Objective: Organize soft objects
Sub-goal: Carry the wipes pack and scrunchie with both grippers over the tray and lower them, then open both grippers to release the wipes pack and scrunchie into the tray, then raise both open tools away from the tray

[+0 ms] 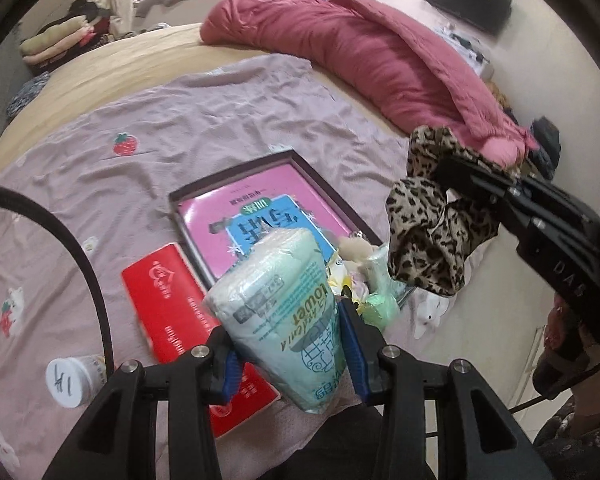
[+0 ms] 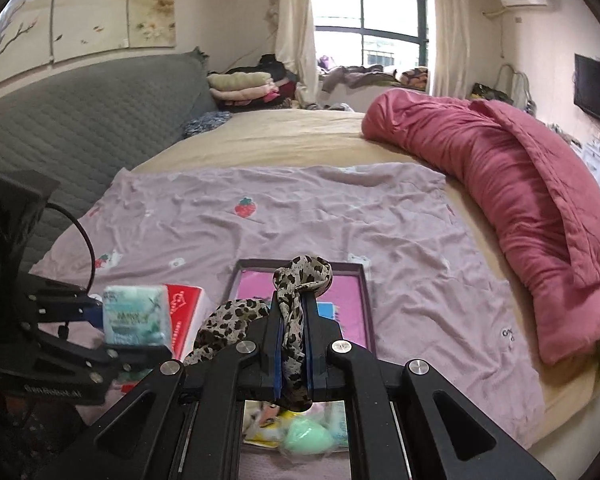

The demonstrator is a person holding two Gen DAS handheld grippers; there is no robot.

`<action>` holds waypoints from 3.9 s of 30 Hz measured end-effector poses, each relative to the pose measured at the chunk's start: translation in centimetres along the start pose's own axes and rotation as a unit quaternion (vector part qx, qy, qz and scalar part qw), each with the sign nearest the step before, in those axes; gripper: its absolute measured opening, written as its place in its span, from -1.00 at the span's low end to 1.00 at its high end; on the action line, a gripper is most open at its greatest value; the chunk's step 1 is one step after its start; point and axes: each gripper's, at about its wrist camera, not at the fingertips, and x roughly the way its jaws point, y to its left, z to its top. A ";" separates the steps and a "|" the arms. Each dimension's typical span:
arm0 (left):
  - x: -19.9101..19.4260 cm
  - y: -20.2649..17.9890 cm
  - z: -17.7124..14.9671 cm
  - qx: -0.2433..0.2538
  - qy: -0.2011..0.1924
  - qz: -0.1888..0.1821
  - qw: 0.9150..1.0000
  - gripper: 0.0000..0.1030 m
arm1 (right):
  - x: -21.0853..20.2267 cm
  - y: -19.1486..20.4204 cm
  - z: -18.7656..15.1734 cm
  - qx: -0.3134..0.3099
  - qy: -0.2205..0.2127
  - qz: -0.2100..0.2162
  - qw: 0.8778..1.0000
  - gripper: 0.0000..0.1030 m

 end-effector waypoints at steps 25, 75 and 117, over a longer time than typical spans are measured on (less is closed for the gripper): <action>10.9 -1.1 -0.4 0.028 0.070 0.020 0.997 -0.16 | 11.7 -3.5 -7.2 0.051 0.113 -0.016 0.992 -0.72; 6.3 1.4 1.6 -0.005 0.006 0.006 1.000 0.47 | -0.1 -1.8 -5.0 0.091 -0.021 -0.081 0.992 0.38; -7.1 4.0 -9.5 -0.018 -0.065 0.077 0.995 0.49 | -8.4 13.2 -10.4 0.131 -0.038 -0.134 0.982 0.49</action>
